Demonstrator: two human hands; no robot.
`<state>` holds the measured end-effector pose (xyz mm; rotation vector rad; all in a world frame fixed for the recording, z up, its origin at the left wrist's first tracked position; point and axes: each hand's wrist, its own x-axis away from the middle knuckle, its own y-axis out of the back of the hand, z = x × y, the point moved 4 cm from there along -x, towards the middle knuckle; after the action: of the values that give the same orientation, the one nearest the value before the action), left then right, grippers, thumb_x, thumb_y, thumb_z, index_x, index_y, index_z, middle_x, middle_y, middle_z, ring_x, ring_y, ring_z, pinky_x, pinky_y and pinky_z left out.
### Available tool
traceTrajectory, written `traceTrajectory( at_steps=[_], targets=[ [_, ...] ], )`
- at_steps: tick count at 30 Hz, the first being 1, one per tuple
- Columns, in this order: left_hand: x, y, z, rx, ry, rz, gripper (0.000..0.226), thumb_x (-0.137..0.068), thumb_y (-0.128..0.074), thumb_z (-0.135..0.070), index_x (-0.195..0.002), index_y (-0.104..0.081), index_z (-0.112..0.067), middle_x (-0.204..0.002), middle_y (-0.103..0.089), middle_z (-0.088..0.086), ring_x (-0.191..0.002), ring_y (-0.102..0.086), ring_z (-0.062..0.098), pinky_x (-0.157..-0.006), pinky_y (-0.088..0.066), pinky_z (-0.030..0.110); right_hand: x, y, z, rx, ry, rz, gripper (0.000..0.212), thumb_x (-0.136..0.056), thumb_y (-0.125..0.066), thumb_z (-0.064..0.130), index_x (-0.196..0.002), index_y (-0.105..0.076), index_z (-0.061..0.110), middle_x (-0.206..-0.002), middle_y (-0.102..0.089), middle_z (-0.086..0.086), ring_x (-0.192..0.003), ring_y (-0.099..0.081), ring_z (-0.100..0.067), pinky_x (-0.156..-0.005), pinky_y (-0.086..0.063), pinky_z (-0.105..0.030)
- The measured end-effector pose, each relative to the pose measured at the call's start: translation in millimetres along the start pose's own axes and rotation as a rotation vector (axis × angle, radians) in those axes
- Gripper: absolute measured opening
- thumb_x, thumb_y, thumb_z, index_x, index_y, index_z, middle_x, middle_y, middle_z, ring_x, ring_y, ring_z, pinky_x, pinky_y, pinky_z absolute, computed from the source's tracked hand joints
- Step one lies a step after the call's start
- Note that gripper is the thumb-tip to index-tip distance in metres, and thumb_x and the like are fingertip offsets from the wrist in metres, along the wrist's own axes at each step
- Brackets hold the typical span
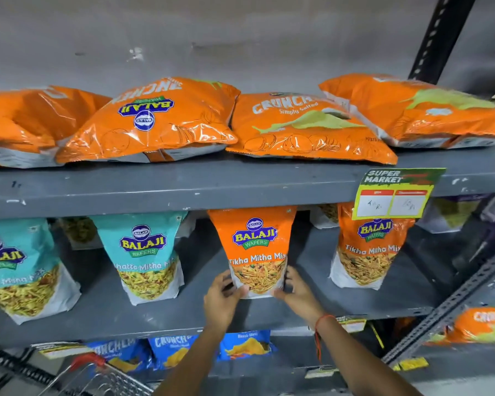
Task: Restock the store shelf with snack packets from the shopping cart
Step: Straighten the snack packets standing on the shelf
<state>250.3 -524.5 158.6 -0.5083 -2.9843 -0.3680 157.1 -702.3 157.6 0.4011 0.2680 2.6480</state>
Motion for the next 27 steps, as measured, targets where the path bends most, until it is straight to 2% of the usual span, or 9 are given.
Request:
traceTrajectory(
  at_steps=[2,4,7,11,15,18,20,25,27],
  targets=[
    [-2.3,-1.8,-3.3,-0.001,-0.017,-0.006,0.038,-0.072,-0.079,-0.019,-0.105,-0.06,-0.026,-0.101,-0.071,0.0,-0.095,-0.069,0.014,-0.084,-0.055,0.027,-3.2,1.6,1.9,0.0,0.008,0.009,0.044,-0.082,-0.068,0.005,-0.116,-0.048,0.024,-0.109,-0.062,0.01,-0.099,-0.057,0.004,-0.064,-0.048,-0.002],
    [-1.4,-2.5,-5.2,-0.009,-0.027,-0.012,0.037,-0.073,-0.078,-0.019,-0.105,-0.06,-0.026,-0.102,-0.07,-0.001,-0.091,-0.068,0.01,-0.081,-0.055,0.019,-4.5,2.3,1.9,-0.017,0.016,0.01,0.046,-0.081,-0.07,0.006,-0.118,-0.048,0.023,-0.112,-0.063,0.007,-0.107,-0.059,-0.006,-0.067,-0.049,-0.005],
    [8.0,-1.2,-8.8,-0.03,-0.025,-0.051,0.044,-0.073,-0.078,-0.02,-0.111,-0.058,-0.019,-0.104,-0.067,-0.002,-0.087,-0.065,0.01,-0.067,-0.048,0.007,0.6,2.9,1.6,-0.036,0.026,0.007,0.066,-0.078,-0.074,0.013,-0.133,-0.041,0.023,-0.129,-0.057,0.004,-0.12,-0.055,-0.015,-0.085,-0.049,-0.019],
    [30.9,2.2,-13.3,-0.047,-0.028,-0.182,0.037,-0.07,-0.08,-0.024,-0.098,-0.055,-0.021,-0.095,-0.067,-0.001,-0.081,-0.067,0.014,-0.07,-0.049,0.025,23.6,12.5,-0.2,-0.045,0.016,-0.065,0.086,-0.075,-0.078,0.015,-0.146,-0.029,0.023,-0.137,-0.044,0.001,-0.127,-0.046,-0.019,-0.1,-0.045,-0.036],
    [53.9,-12.2,-26.1,-0.132,-0.133,-0.108,0.024,-0.071,-0.078,-0.033,-0.083,-0.058,-0.034,-0.086,-0.069,-0.009,-0.08,-0.068,0.011,-0.074,-0.055,0.036,62.3,32.1,-2.5,-0.092,0.021,-0.143,0.084,-0.076,-0.077,0.013,-0.145,-0.031,0.021,-0.149,-0.038,-0.008,-0.127,-0.043,-0.021,-0.103,-0.043,-0.039],
    [71.2,-39.9,-42.1,-0.151,-0.176,-0.014,0.022,-0.072,-0.078,-0.032,-0.082,-0.06,-0.036,-0.087,-0.07,-0.008,-0.07,-0.065,-0.008,-0.067,-0.052,0.024,92.4,54.6,-7.9,-0.126,0.013,-0.202,0.075,-0.079,-0.075,0.013,-0.142,-0.036,0.022,-0.143,-0.042,-0.007,-0.122,-0.043,-0.018,-0.098,-0.042,-0.035],
    [79.7,-64.4,-51.2,-0.124,-0.179,0.046,0.022,-0.072,-0.078,-0.027,-0.088,-0.064,-0.027,-0.091,-0.071,-0.001,-0.069,-0.061,-0.017,-0.062,-0.049,0.011,109.1,74.7,-13.7,-0.109,0.009,-0.259,0.071,-0.081,-0.073,0.015,-0.141,-0.037,0.024,-0.14,-0.044,-0.008,-0.121,-0.045,-0.019,-0.096,-0.043,-0.035],
    [89.3,-131.1,-61.0,-0.071,-0.134,0.171,0.038,-0.073,-0.078,-0.015,-0.107,-0.065,-0.005,-0.104,-0.068,0.012,-0.072,-0.06,-0.001,-0.061,-0.045,0.002,123.6,142.4,-32.4,-0.149,-0.038,-0.431,0.064,-0.086,-0.068,0.011,-0.142,-0.038,0.016,-0.127,-0.045,-0.005,-0.119,-0.049,-0.027,-0.096,-0.044,-0.036],
    [86.5,-156.3,-62.4,-0.049,-0.086,0.211,0.05,-0.072,-0.079,-0.014,-0.117,-0.06,-0.005,-0.113,-0.065,0.016,-0.08,-0.064,0.013,-0.063,-0.047,0.004,115.4,168.5,-40.2,-0.197,-0.059,-0.457,0.068,-0.085,-0.067,0.005,-0.144,-0.034,0.012,-0.136,-0.044,-0.012,-0.116,-0.048,-0.026,-0.095,-0.044,-0.038]
  ],
)
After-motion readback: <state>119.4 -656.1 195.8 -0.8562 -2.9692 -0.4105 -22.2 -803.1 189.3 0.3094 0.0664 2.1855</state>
